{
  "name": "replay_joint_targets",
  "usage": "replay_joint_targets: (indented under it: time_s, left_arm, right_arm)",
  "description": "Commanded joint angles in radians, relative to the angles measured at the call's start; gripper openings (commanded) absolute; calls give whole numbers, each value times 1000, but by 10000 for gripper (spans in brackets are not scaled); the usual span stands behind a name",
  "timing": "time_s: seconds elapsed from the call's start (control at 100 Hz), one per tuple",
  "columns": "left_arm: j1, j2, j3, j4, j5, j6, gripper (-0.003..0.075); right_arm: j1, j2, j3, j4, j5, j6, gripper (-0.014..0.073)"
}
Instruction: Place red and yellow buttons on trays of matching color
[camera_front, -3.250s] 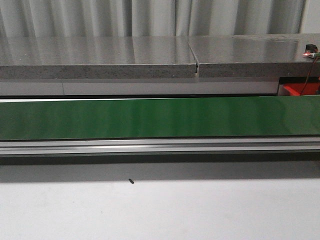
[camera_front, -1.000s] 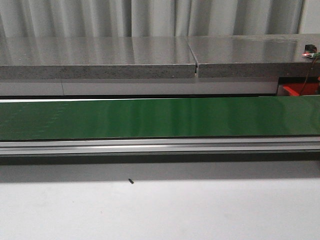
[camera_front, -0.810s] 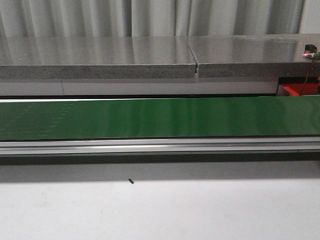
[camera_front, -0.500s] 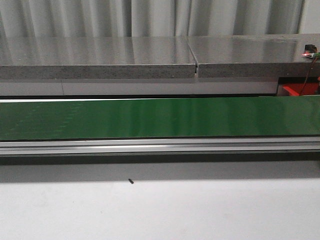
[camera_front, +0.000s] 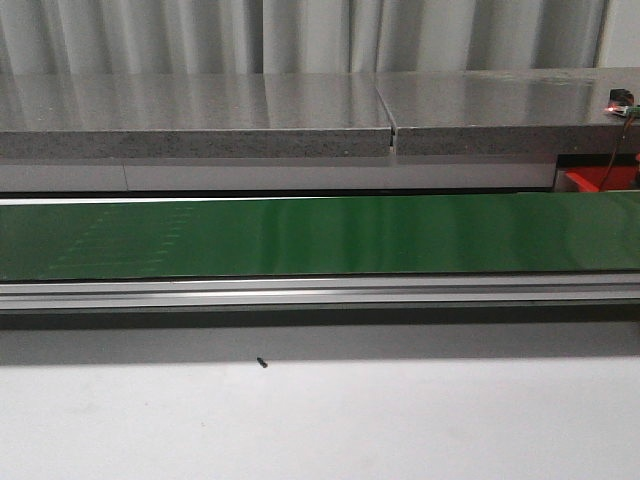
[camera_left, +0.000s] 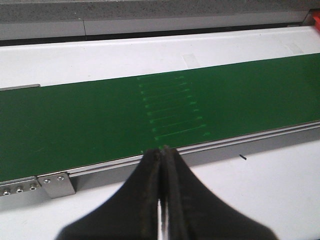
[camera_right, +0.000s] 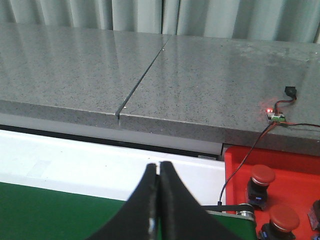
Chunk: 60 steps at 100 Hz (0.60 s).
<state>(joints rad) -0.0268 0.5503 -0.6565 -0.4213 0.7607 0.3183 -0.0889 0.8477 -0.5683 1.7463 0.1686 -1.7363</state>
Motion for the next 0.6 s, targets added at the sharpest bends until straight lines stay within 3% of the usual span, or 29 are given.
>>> replay_joint_targets:
  time_s: [0.0, 0.42, 0.5, 0.59]
  left_arm:
    - [-8, 0, -27, -24, -56, -6, -20]
    - [-8, 0, -27, -24, -56, -6, -20]
    - [-8, 0, -27, -24, -56, -6, -20]
    - [-8, 0, -27, -24, -56, -6, -20]
  right_arm:
    - [0, -46, -3, 28, 18, -2, -57]
    - [0, -204, 63, 25, 22, -2, -57]
    - [0, -228, 63, -74, 26, 61, -57]
    - [0, -255, 63, -287, 28, 285, -57]
